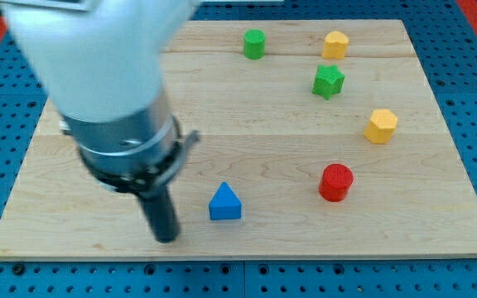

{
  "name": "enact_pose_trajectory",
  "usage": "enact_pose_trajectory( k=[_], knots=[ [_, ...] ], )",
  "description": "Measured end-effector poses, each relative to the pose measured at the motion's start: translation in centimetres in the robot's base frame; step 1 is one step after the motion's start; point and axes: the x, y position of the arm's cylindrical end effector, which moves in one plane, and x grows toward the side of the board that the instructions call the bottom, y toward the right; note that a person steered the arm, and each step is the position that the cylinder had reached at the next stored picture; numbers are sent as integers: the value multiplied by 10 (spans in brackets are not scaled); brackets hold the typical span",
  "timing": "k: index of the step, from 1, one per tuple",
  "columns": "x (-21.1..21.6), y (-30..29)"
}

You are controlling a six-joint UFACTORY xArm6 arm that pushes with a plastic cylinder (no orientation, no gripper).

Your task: Move the red circle towards the bottom right of the board

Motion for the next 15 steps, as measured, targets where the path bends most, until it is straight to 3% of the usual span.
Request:
enact_pose_trajectory(
  k=[1, 3, 5, 7, 11, 12, 15],
  knots=[
    [4, 53],
    [-52, 36],
    [-52, 162],
    [-88, 156],
    [-96, 155],
    [-116, 189],
    [-91, 199]
  ],
)
